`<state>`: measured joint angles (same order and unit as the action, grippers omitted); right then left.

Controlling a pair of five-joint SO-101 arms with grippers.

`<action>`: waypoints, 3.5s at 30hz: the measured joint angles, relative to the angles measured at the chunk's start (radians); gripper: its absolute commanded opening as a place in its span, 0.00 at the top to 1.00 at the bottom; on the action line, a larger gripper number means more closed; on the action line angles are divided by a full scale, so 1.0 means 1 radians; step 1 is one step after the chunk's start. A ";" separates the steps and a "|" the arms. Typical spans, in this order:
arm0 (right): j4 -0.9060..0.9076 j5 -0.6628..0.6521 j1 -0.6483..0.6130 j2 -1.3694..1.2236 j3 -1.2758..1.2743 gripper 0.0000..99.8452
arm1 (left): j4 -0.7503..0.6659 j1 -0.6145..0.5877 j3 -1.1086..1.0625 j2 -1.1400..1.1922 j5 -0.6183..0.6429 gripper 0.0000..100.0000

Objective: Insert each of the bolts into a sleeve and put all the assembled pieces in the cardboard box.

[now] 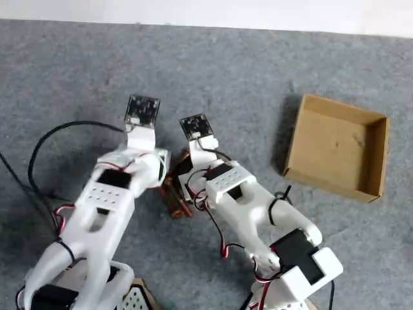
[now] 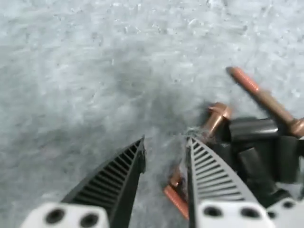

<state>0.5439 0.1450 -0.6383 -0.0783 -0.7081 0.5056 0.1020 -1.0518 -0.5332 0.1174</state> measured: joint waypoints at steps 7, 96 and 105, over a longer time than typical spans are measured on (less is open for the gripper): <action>0.000 0.000 0.000 0.000 0.000 0.72 | -0.068 0.009 -0.037 0.000 0.000 0.86; 0.000 0.000 0.012 -0.028 0.018 0.93 | 0.106 0.002 0.278 0.419 0.000 0.86; 0.000 0.000 0.034 -0.028 0.018 1.00 | 0.106 0.002 0.278 0.419 0.000 0.86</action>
<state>0.5439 0.1450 -0.6045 -0.1059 -0.6897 0.6114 0.1036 -0.7741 -0.1143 0.1174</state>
